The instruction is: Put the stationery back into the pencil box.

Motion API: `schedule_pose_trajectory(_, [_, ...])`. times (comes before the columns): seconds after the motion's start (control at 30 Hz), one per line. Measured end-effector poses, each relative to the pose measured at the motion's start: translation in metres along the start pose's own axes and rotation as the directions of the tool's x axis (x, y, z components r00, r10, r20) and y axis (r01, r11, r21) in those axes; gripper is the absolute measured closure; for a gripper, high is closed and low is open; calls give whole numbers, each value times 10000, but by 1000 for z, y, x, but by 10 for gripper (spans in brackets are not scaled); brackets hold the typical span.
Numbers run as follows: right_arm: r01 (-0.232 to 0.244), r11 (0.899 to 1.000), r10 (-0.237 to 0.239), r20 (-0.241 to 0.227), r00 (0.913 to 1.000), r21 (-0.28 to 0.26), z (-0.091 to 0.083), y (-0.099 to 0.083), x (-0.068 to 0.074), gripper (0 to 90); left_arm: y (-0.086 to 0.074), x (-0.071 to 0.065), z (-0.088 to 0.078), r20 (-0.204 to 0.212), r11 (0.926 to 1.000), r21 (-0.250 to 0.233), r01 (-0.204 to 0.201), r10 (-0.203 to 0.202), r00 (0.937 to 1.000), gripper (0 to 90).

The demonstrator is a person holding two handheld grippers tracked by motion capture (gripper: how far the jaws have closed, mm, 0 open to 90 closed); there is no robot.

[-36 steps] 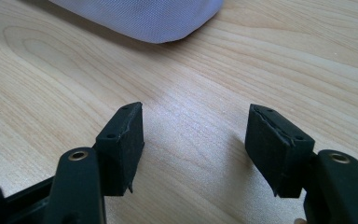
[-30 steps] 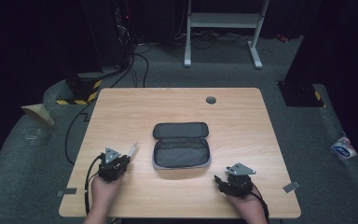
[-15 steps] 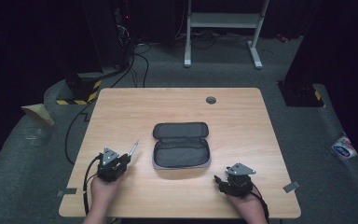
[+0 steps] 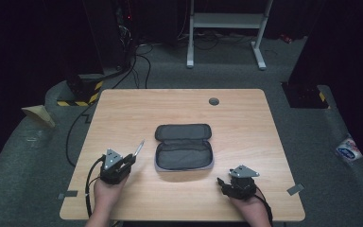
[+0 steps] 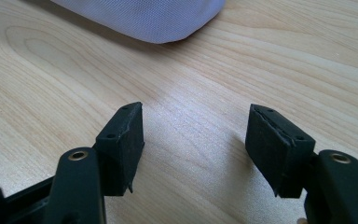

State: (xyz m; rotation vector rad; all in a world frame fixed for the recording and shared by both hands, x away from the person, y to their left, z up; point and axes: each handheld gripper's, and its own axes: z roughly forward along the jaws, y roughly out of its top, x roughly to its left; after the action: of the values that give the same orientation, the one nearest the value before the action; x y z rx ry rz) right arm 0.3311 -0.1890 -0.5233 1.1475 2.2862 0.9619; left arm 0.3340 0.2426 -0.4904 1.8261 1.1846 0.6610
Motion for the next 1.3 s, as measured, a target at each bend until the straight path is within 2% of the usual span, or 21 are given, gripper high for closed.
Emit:
schedule_pose_trajectory(0.37, [73,10000,-73,5,10000,-19,0,0,0,365,11,-12,-8,435,9982,-559,-199,223,9988,791])
schedule_pose_trajectory(0.73, [71,10000,-71,-6,10000,-18,0,0,0,365,32,-30,-23,852,9887,-1360,-634,754,9935,791])
schedule_pose_trajectory(1.03, [-39,10000,39,-25,10000,12,1,1,0,366,38,-31,-24,1125,9863,-1552,-557,737,9909,791])
schedule_pose_trajectory(1.3, [-13,10000,13,18,10000,-7,2,1,1,368,40,-38,-31,1380,9830,-1717,-645,889,9864,791])
